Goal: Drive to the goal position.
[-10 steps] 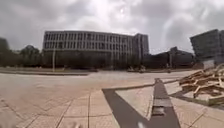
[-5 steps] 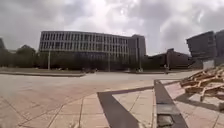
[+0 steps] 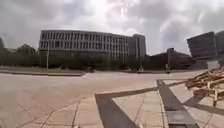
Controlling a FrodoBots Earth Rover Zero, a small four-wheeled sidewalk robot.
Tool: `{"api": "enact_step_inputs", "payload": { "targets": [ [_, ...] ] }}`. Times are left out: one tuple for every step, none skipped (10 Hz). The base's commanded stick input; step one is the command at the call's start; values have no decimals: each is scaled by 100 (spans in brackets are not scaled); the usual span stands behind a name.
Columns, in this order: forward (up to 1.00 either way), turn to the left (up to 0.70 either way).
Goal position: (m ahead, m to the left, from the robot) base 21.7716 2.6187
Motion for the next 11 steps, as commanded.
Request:
{"api": "enact_step_inputs", "payload": {
  "targets": [
    [60, 0],
    [60, 0],
    [60, 0],
    [60, 0],
    [60, 0],
    [60, 0],
    [60, 0],
    [60, 0],
    [60, 0],
    [60, -1],
    [60, -8]
  ]
}}
